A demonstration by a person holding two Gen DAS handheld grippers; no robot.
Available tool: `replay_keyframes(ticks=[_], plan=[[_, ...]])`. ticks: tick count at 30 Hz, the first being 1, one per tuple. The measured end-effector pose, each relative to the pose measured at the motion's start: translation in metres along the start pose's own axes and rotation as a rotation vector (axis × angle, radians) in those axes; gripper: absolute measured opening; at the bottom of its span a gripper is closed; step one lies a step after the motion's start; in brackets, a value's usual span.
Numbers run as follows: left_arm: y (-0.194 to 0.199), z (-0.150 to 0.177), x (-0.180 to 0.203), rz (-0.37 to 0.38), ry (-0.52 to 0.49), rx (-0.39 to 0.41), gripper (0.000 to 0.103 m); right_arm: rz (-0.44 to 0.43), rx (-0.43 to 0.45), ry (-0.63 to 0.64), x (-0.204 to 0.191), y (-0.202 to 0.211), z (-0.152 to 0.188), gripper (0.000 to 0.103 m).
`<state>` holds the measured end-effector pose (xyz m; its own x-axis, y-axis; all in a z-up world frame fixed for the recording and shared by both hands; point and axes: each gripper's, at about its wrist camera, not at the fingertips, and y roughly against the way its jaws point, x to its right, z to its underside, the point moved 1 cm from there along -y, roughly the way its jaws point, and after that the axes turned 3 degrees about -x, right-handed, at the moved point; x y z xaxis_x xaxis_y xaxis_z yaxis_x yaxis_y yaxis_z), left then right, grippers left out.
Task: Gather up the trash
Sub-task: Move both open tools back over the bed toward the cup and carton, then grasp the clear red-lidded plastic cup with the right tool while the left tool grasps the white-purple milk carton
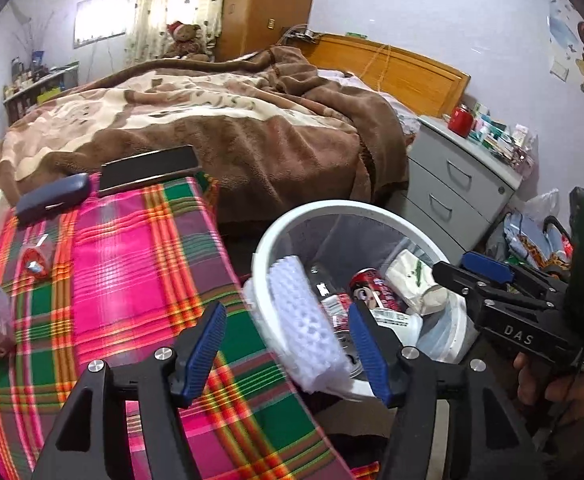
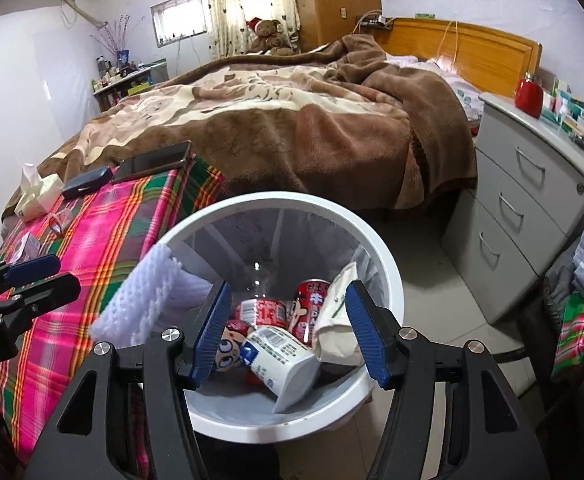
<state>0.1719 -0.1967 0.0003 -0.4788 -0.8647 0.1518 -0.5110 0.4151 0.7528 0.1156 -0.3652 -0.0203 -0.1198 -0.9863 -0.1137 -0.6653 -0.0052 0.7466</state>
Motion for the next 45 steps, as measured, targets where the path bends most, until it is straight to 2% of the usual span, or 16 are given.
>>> replay_keyframes(ticks=[13,17,24,34,45], plan=[[0.033,0.017,-0.040,-0.051,0.060,0.034,0.063,-0.070,0.047,0.025,-0.038,0.006,-0.002,0.061],[0.044,0.022,-0.056,-0.112,0.066,0.052,0.063,-0.095,0.058,0.034,-0.053,0.007,-0.003,0.061],[0.058,0.029,-0.091,-0.133,0.126,0.065,0.063,-0.139,0.057,0.064,-0.080,0.002,-0.006,0.061],[0.074,0.044,-0.162,-0.246,0.219,0.066,0.063,-0.203,0.046,0.116,-0.126,-0.016,-0.016,0.061],[0.072,0.050,-0.236,-0.299,0.337,0.056,0.068,-0.237,0.027,0.202,-0.179,-0.042,-0.031,0.061]])
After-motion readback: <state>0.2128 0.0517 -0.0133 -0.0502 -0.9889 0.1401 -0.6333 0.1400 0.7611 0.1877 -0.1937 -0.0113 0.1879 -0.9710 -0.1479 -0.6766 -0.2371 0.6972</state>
